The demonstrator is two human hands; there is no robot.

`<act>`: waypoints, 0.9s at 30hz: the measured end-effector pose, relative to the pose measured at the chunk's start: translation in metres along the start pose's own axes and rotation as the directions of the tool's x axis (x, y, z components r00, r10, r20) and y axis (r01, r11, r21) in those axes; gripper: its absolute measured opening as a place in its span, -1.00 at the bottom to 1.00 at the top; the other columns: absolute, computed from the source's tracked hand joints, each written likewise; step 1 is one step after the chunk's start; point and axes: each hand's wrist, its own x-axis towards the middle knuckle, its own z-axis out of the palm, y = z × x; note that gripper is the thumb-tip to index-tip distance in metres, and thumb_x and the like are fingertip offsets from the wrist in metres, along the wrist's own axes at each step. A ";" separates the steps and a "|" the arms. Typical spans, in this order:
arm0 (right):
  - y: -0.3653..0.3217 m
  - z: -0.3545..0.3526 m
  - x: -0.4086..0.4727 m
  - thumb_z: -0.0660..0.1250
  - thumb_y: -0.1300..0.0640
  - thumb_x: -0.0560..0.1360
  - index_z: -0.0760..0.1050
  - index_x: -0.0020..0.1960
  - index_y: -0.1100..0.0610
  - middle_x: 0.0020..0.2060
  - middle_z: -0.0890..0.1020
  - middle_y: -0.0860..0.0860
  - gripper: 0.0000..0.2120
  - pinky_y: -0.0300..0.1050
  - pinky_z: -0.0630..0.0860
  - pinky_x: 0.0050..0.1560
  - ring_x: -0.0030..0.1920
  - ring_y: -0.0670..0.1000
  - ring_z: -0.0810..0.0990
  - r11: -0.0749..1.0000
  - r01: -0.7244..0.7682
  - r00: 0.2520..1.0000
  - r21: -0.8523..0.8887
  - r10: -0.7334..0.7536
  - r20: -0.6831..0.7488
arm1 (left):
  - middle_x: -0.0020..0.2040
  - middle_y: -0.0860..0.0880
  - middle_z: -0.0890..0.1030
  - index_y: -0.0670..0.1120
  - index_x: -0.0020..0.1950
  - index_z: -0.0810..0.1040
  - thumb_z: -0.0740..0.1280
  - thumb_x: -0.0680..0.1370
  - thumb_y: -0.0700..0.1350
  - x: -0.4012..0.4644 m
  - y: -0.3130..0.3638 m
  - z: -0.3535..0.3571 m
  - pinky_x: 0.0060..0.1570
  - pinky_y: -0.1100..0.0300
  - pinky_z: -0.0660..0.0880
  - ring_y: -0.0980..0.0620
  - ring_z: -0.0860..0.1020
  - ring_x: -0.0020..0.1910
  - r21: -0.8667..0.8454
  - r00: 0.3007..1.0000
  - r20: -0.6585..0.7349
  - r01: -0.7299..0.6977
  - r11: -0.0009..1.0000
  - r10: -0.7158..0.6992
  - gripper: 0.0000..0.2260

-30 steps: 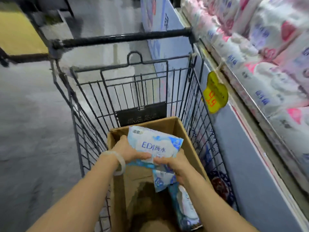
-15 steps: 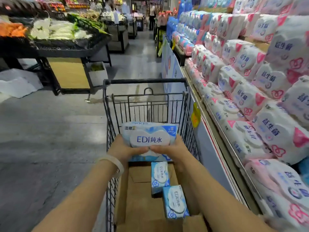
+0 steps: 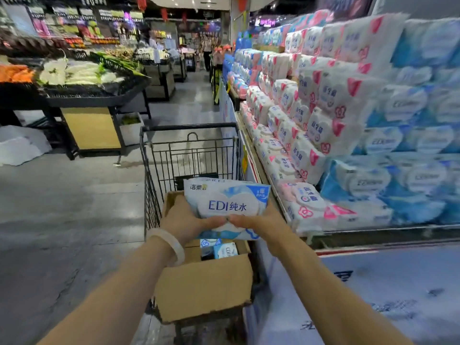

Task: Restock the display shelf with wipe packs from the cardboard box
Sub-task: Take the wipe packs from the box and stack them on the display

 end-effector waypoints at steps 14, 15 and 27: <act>-0.052 -0.271 -0.144 0.56 0.37 0.08 0.37 0.27 0.30 0.04 0.65 0.22 -0.21 -0.23 0.63 -0.35 -0.18 -0.02 0.66 0.999 0.047 0.936 0.027 -0.035 -0.350 | 0.04 0.02 0.68 -0.07 0.18 0.54 0.64 0.15 0.08 -0.015 0.162 0.263 0.03 0.07 0.61 0.07 0.65 0.00 0.012 0.973 0.192 -0.133 0.991 0.129 -0.33; -0.058 -0.297 -0.155 0.58 0.41 0.10 0.39 0.21 0.27 -0.04 0.66 0.16 -0.28 -0.23 0.62 -0.36 -0.22 -0.05 0.65 0.999 0.045 0.931 0.006 -0.040 -0.364 | 0.04 0.01 0.68 -0.09 0.18 0.54 0.64 0.13 0.10 -0.016 0.176 0.288 0.06 0.03 0.60 0.05 0.65 0.01 -0.018 0.970 0.193 -0.149 0.989 0.150 -0.31; -0.092 -0.493 -0.160 0.57 0.42 0.21 0.41 0.15 0.13 0.05 0.64 0.15 -0.39 0.12 0.60 0.09 0.08 0.16 0.64 0.995 0.085 0.843 -0.047 -0.097 -0.529 | 0.01 0.00 0.65 -0.12 0.17 0.48 0.66 0.10 0.08 0.028 0.265 0.474 0.02 0.03 0.60 0.00 0.64 -0.01 -0.136 0.984 0.087 -0.142 0.981 0.154 -0.26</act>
